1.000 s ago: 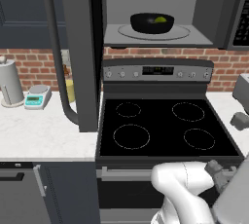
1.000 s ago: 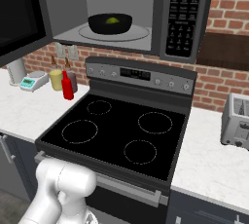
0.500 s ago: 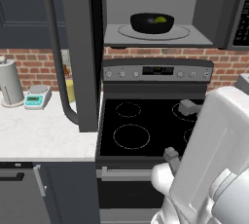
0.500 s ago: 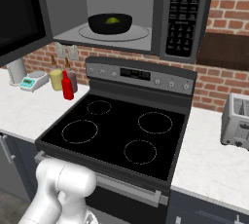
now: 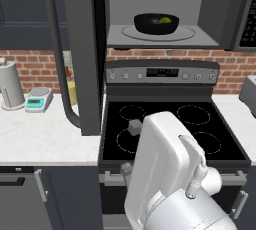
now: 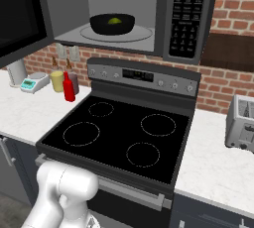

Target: Pick the lime from the sink and place it in the bowl. Then pick the bowl and place it in the microwave. Then close the microwave door and press the start button.

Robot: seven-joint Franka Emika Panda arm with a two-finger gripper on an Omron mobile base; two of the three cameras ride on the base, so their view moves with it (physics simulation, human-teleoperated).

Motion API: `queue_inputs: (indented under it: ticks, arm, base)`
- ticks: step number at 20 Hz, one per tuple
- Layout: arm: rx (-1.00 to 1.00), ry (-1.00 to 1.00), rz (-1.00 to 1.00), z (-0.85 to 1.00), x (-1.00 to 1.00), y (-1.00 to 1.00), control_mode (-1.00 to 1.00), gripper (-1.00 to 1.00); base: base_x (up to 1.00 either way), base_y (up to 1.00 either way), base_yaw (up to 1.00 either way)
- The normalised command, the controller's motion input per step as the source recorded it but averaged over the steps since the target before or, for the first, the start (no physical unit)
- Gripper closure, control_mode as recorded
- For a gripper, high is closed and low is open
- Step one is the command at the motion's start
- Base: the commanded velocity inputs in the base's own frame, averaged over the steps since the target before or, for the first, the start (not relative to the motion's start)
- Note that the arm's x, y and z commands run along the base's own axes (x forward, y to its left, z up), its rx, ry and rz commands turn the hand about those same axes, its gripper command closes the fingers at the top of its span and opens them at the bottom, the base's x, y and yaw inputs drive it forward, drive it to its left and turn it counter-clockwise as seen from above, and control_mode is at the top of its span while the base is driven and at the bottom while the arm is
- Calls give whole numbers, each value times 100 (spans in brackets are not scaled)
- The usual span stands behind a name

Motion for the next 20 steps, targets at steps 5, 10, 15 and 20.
queue_inputs:
  ticks: [5,10,15,20]
  arm:
    - [0,0,-3,-5,74,35,-100,-100]
    - [0,0,-5,-24,65,69,-100,-100]
    - [0,0,-6,-18,74,56,-100,-100]
    - [0,-2,-11,-11,80,51,-100,-100]
  base:
    - [0,0,0]
    - [0,0,0]
    - [0,0,0]
    - [0,0,0]
